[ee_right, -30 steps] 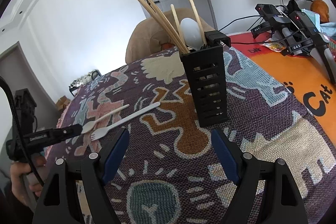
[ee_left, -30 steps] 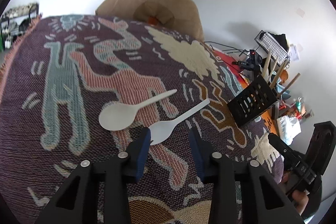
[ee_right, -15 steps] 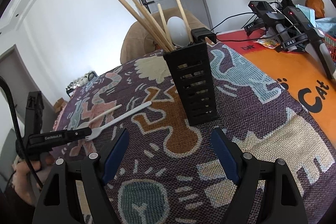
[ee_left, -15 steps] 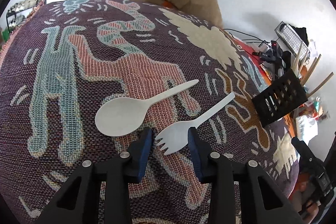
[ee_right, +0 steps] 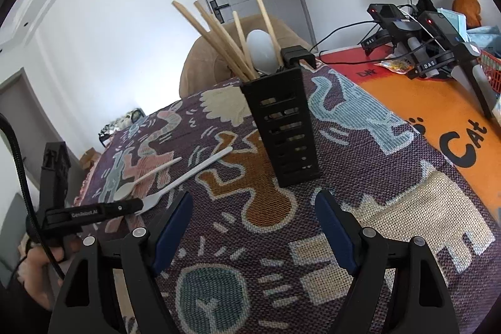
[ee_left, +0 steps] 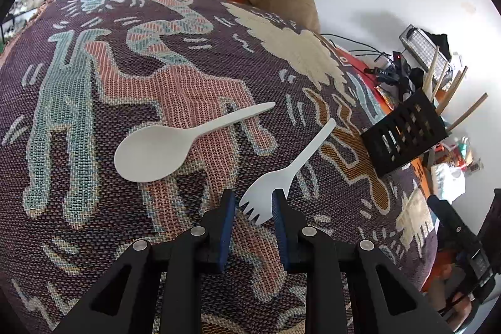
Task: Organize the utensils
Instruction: 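Close the left tool on the white fork while the right tool nears the spoon, then lift the fork with the left tool while the right tool grasps the white spoon, then carry the fork and spoon with both tools up to the black holder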
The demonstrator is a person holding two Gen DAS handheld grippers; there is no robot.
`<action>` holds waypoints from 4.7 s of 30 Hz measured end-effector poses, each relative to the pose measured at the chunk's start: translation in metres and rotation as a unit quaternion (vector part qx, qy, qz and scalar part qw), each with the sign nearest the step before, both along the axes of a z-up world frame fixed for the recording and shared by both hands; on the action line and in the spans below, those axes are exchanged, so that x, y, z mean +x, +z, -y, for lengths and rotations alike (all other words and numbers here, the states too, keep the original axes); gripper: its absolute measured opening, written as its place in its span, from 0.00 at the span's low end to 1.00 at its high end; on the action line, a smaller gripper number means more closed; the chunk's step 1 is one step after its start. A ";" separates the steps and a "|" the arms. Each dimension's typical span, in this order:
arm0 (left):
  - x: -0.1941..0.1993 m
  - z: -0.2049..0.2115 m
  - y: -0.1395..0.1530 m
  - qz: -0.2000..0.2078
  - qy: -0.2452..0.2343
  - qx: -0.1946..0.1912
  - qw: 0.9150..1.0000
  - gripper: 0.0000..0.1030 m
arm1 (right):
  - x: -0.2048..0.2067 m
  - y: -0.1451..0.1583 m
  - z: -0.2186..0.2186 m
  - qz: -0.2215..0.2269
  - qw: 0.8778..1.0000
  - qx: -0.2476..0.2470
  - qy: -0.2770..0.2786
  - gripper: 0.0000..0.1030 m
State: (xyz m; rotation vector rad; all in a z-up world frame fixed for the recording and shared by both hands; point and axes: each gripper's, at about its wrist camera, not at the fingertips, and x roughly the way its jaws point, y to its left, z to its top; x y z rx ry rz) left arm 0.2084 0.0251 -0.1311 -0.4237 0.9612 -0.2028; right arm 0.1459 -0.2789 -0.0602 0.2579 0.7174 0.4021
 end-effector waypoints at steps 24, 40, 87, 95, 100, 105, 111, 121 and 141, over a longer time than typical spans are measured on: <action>-0.030 -0.014 0.040 0.059 0.017 -0.001 0.998 0.02 | -0.013 0.020 -0.061 0.045 0.994 -0.039 0.087 0.77; -0.081 -0.099 0.072 0.120 0.110 -0.003 0.987 0.01 | 0.022 0.036 -0.190 0.088 0.949 -0.184 0.241 0.76; -0.159 -0.225 0.076 0.166 0.235 -0.069 0.955 0.01 | 0.055 -0.015 -0.346 0.004 0.772 -0.385 0.506 0.18; -0.155 -0.215 0.083 0.170 0.225 -0.062 0.957 0.01 | 0.043 -0.017 -0.350 -0.008 0.753 -0.444 0.485 0.15; -0.158 -0.218 0.083 0.167 0.235 -0.058 0.956 0.01 | 0.045 -0.016 -0.362 -0.021 0.737 -0.463 0.492 0.15; -0.166 -0.224 0.086 0.166 0.248 -0.048 0.953 0.01 | 0.043 -0.017 -0.377 -0.015 0.719 -0.481 0.501 0.15; -0.167 -0.225 0.087 0.168 0.252 -0.049 0.952 0.01 | 0.030 -0.015 -0.374 0.006 0.722 -0.482 0.496 0.10; -0.155 -0.208 0.095 0.173 0.229 -0.051 0.957 0.01 | 0.017 0.059 -0.283 0.056 0.849 -0.323 0.414 0.09; -0.088 -0.086 0.171 0.223 0.070 -0.035 0.972 0.01 | 0.006 0.192 -0.096 0.244 0.931 -0.066 0.262 0.09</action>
